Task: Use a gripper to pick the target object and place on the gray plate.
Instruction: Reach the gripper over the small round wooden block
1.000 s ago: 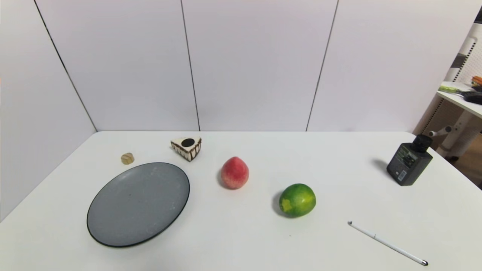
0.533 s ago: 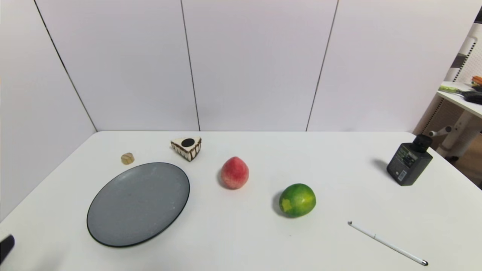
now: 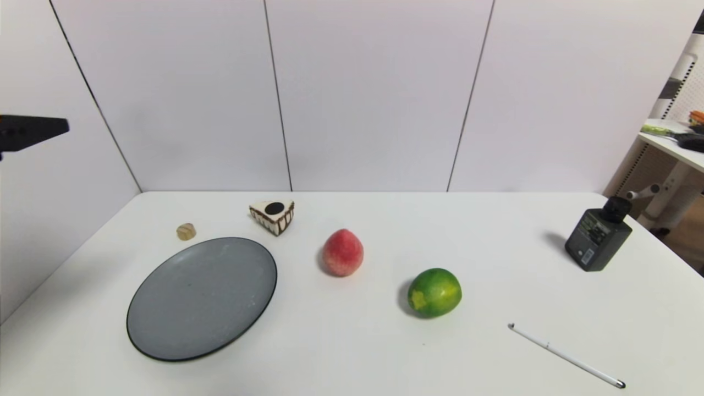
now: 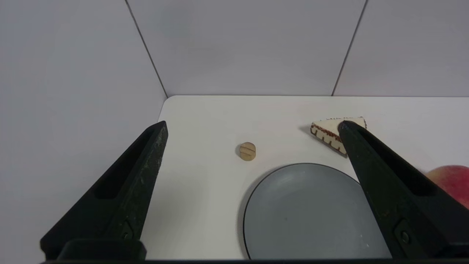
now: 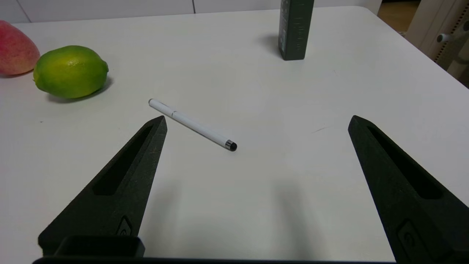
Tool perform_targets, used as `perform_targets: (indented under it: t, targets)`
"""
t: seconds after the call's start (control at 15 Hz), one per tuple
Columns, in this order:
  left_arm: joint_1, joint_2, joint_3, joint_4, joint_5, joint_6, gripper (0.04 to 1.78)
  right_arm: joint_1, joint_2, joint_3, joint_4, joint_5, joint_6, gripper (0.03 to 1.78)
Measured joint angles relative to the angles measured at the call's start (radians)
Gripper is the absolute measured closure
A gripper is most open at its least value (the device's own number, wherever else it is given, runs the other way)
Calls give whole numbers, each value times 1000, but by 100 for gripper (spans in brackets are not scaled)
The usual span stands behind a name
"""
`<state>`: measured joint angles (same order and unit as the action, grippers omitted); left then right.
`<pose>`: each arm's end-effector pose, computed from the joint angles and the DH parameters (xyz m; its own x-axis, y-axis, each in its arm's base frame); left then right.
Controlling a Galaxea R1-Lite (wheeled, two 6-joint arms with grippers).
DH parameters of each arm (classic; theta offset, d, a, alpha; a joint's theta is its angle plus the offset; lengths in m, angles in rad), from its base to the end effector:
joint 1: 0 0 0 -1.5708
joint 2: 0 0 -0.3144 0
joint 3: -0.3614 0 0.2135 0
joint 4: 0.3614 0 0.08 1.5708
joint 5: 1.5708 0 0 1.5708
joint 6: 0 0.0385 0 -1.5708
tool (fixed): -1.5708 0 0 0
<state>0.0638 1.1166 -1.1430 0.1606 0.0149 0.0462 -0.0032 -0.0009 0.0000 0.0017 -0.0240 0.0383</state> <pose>0.1767 0.0119 0.3474 0.9879 0.0780 -0.1338 -0.0722 0.9962 0.0478 0.0037 -0.0009 0.0753 0.9996 -0.0272 -0.0008 0.0272 0.9989 0.0383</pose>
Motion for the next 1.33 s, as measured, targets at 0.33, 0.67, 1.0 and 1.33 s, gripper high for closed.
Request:
perform_targets:
  t: [0.33,0.67,1.0,1.33]
  targets:
    - [2,398,-335,191,0,56,13,0,0,0,0,0,0,10]
    - [4,712,-493,305,2,80,13,0,0,0,0,0,0,10]
    - [6,880,-523,316,0,78,13,0,0,0,0,1,0,10]
    - [2,942,-514,380,6,79,13,0,0,0,0,0,0,10]
